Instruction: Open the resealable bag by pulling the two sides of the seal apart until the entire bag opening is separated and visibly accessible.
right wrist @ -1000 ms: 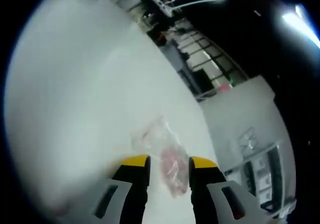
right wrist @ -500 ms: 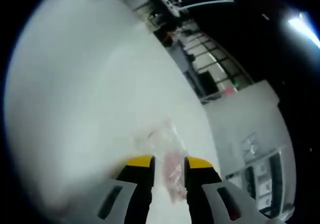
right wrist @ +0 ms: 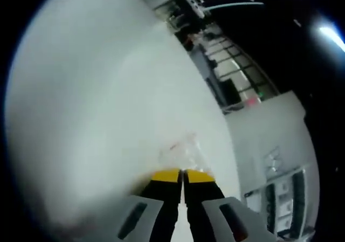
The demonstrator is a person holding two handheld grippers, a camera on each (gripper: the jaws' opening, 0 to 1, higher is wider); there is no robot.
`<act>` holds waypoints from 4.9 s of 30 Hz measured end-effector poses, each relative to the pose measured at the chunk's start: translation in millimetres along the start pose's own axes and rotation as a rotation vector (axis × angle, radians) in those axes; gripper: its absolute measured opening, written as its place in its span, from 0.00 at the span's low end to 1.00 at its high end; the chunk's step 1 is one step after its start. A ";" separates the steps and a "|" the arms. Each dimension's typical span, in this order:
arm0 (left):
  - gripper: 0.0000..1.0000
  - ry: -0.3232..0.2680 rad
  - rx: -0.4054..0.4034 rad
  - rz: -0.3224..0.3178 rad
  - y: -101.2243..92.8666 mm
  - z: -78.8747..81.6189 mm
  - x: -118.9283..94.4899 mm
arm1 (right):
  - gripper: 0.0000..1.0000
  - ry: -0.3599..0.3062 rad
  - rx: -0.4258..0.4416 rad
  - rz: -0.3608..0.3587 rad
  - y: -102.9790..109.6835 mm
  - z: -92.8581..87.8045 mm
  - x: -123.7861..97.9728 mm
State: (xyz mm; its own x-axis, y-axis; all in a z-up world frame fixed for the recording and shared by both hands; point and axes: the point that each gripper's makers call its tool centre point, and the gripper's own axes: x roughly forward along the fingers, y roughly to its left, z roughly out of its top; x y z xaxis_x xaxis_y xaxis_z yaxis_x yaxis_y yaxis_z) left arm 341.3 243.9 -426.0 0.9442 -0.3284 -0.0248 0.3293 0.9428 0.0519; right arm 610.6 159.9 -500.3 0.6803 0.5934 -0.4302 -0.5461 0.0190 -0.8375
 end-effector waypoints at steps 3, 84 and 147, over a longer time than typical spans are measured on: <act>0.71 -0.004 0.001 0.002 0.7 1.6 -0.5 | 0.00 0.001 0.043 -0.002 -1.7 -2.0 -0.9; 0.71 -0.020 0.034 -0.015 -20.4 15.7 -10.3 | 0.00 -0.236 0.711 -0.303 -105.3 -6.9 -96.3; 0.71 -0.016 0.091 -0.075 -62.0 25.1 -21.7 | 0.00 -0.355 0.727 -0.336 -52.0 1.1 -207.3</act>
State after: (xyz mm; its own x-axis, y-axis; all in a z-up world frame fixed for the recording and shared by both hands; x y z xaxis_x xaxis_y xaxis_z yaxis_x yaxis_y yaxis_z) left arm 300.6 191.2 -403.7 0.9167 -0.3993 -0.0160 0.3975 0.9067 0.1412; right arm 497.5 36.7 -367.2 0.7347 0.6776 0.0327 -0.6028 0.6742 -0.4267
